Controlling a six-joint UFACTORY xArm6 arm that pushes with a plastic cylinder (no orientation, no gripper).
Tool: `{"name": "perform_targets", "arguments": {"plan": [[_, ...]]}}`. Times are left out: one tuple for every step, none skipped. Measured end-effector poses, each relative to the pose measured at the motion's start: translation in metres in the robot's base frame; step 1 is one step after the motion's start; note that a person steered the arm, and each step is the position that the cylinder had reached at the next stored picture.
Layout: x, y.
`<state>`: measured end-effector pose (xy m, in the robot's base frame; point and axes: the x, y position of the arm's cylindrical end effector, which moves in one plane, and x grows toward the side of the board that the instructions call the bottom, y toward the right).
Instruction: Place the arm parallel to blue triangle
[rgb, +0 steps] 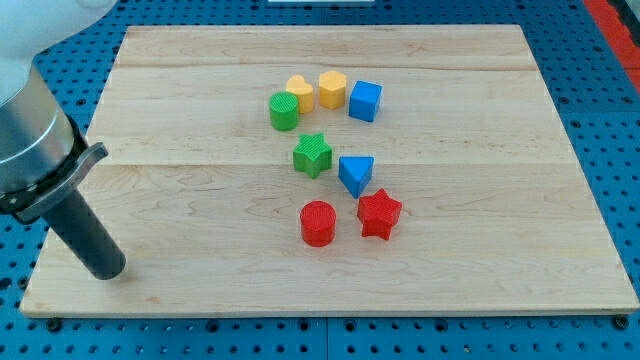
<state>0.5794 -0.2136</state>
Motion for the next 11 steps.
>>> {"name": "perform_targets", "arguments": {"plan": [[0.008,-0.009],[0.014,-0.019],[0.019,-0.029],[0.022,-0.04],[0.026,-0.05],[0.029,-0.061],[0.032,-0.071],[0.039,-0.081],[0.038,-0.084],[0.037,-0.087],[0.036,-0.091]]}}
